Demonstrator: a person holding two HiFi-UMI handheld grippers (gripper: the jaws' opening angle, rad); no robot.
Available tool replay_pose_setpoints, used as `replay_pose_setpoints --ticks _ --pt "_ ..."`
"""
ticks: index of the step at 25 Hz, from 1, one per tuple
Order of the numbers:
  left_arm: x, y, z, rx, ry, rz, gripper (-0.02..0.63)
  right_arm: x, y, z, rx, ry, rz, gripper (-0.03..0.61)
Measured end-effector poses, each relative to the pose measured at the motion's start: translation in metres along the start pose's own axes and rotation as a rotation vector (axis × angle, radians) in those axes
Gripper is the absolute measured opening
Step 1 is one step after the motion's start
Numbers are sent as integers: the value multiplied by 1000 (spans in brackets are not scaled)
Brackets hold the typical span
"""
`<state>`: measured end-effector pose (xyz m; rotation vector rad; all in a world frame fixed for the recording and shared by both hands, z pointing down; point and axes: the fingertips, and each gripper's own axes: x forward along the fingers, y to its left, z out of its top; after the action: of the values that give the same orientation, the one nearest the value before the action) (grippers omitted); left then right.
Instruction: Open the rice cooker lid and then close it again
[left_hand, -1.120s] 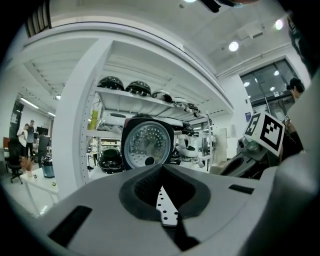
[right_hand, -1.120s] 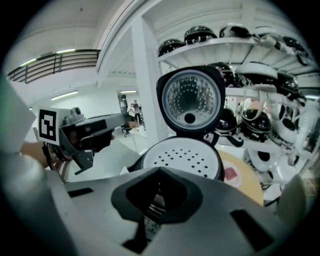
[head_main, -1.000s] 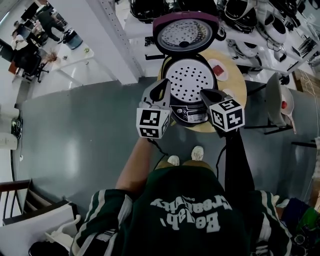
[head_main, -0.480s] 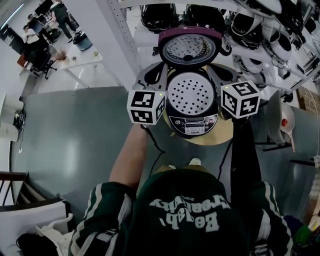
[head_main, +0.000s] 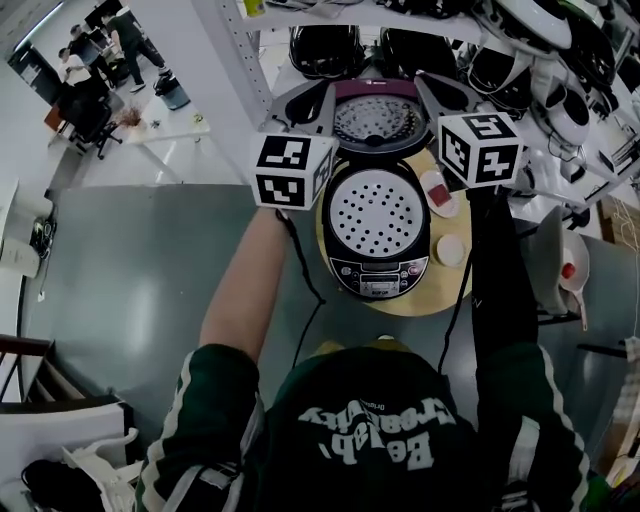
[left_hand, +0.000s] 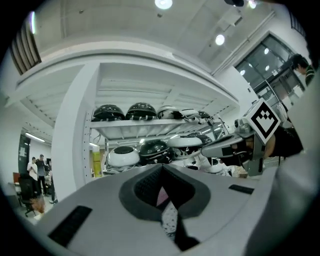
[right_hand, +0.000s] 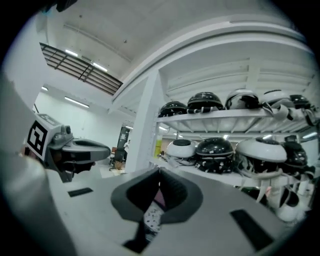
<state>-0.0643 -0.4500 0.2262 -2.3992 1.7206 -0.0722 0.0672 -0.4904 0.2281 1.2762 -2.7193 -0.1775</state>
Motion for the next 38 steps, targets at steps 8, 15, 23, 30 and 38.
replay_pose_setpoints --ticks 8,15,23,30,38 --pt "54 22 -19 -6 125 2 0 54 -35 -23 -63 162 44 5" --pt "79 27 -60 -44 303 1 0 69 -45 -54 6 331 74 3" --pt "69 12 -57 -117 261 -37 0 54 -37 -52 16 338 78 3" --pt "43 -3 -57 -114 233 -46 0 24 -20 -55 39 325 56 3" --pt "18 -13 -59 -194 259 -85 0 3 -6 -61 120 371 60 3"
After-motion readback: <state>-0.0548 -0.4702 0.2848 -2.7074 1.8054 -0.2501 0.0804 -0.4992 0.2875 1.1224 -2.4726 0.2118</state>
